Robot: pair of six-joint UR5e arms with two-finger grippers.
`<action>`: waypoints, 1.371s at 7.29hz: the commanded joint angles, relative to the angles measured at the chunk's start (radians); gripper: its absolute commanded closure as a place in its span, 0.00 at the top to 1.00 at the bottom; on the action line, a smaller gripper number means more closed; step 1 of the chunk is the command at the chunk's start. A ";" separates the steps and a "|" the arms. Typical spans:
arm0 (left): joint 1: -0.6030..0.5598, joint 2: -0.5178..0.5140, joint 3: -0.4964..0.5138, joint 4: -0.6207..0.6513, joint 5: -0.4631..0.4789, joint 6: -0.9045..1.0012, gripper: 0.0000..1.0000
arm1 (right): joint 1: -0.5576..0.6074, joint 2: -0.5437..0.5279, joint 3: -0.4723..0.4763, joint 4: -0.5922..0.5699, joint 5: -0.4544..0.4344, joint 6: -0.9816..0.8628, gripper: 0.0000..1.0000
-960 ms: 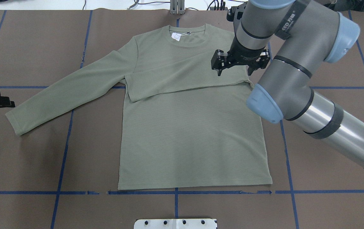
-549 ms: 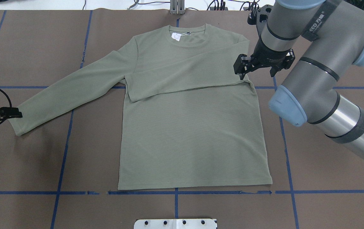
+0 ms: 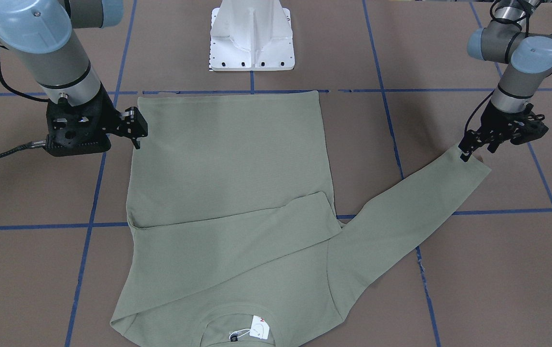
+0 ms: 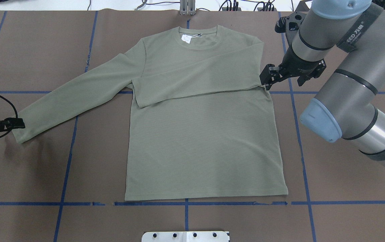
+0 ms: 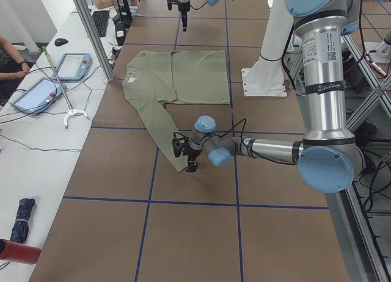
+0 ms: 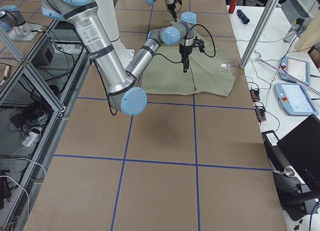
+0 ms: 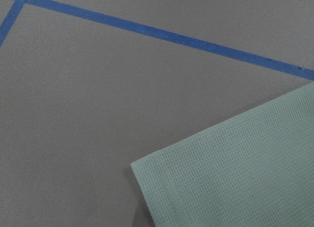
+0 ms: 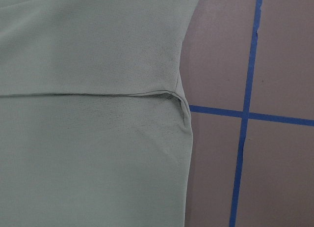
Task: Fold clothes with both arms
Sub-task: 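Release the sleeve and raise the right gripper while the left gripper grasps the other cuff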
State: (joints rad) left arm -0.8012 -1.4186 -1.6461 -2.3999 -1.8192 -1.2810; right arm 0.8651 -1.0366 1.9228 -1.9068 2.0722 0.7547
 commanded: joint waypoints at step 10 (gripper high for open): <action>0.013 -0.011 0.016 -0.001 0.014 -0.009 0.14 | 0.000 -0.003 0.022 0.011 0.017 0.014 1.00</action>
State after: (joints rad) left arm -0.7887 -1.4299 -1.6309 -2.4007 -1.8055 -1.2886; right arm 0.8645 -1.0394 1.9440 -1.8959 2.0885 0.7685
